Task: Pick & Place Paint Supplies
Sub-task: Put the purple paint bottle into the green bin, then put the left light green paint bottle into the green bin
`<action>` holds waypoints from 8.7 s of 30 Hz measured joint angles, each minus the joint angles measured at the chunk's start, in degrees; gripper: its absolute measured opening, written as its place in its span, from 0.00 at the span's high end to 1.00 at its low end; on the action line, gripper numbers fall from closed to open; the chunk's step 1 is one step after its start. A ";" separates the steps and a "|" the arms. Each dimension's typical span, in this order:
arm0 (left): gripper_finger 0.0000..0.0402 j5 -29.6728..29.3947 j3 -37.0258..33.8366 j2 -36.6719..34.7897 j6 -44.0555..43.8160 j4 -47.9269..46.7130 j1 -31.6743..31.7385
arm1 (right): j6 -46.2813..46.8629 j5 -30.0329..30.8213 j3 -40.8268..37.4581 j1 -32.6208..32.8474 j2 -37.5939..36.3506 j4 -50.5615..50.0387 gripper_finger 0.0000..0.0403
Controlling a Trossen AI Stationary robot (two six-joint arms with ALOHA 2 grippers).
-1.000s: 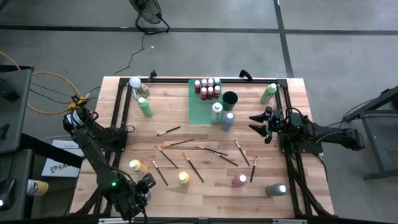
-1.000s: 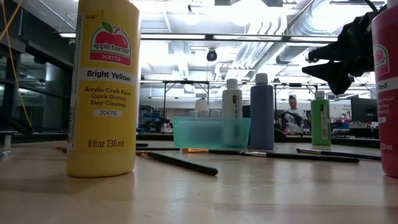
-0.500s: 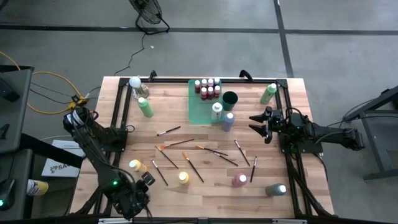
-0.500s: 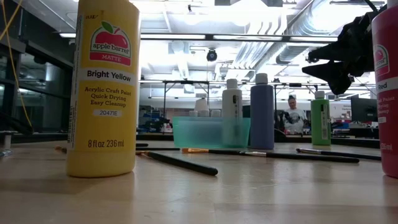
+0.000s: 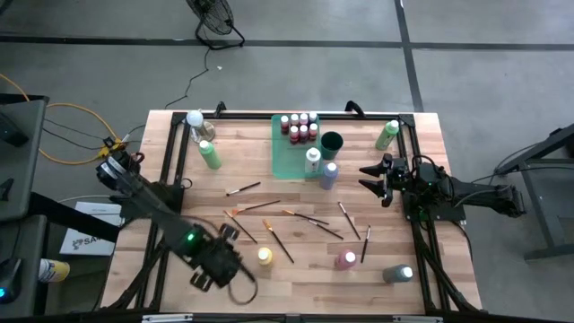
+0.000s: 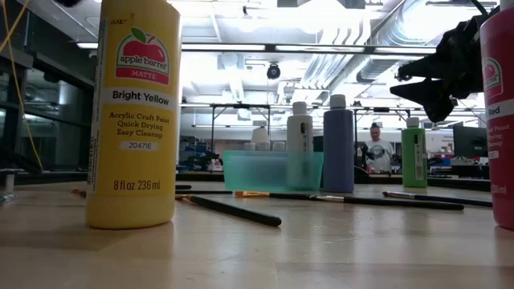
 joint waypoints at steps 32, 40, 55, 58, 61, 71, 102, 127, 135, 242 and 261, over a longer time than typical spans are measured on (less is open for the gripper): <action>0.70 -0.63 12.80 3.79 29.59 1.52 58.60 | 0.00 0.00 0.02 -0.02 0.00 0.00 0.45; 0.70 0.09 12.80 7.10 39.70 9.63 66.80 | 0.00 0.00 0.02 -0.02 0.00 -0.02 0.45; 0.70 1.63 12.75 16.18 40.42 17.02 69.68 | 0.00 0.02 0.01 -0.01 0.01 -0.01 0.45; 0.70 1.37 13.43 17.45 39.45 17.10 69.76 | 0.00 0.02 0.01 -0.02 0.01 0.00 0.45; 0.70 1.36 14.83 18.97 39.02 16.95 69.69 | 0.00 0.02 0.00 0.00 0.02 0.00 0.45; 0.70 0.66 27.95 27.93 36.05 9.54 69.71 | 0.00 0.00 0.02 0.00 0.00 0.00 0.45; 0.45 0.09 29.76 29.41 33.06 7.39 70.04 | 0.00 0.00 0.00 0.00 0.00 -0.02 0.45; 0.44 1.31 29.85 14.72 27.25 -1.99 69.29 | 0.00 0.00 0.00 0.00 0.02 -0.02 0.45; 0.44 2.83 29.89 12.54 25.76 -12.88 70.12 | 0.00 0.00 0.01 -0.01 0.01 -0.01 0.45; 0.71 -10.32 -15.53 -25.18 -8.18 -8.78 75.42 | 0.00 0.00 0.02 0.00 0.02 -0.02 0.45; 0.71 -2.05 -2.32 -16.75 5.80 0.03 75.16 | 0.00 0.00 0.00 -0.02 0.01 0.00 0.45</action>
